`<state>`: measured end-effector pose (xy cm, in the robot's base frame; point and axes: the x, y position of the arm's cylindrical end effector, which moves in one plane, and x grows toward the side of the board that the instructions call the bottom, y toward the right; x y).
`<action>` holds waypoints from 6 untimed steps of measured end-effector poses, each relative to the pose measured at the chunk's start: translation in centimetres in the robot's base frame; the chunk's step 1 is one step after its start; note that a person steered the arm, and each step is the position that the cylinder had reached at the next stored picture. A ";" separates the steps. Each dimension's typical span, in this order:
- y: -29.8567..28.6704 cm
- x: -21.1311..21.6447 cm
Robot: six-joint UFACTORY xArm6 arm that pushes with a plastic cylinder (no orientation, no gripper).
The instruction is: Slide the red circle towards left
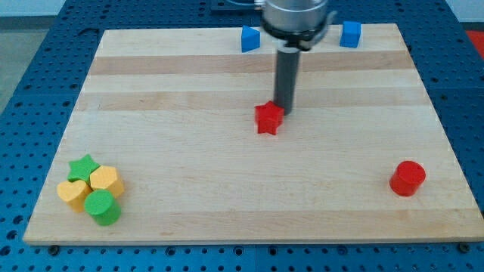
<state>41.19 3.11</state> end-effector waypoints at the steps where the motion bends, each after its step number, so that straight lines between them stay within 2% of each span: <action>1: 2.6 0.0; 2: 10.4 0.1; 3: 18.0 3.5; 4: 22.1 8.8; 5: 21.5 13.6; 6: 18.6 14.8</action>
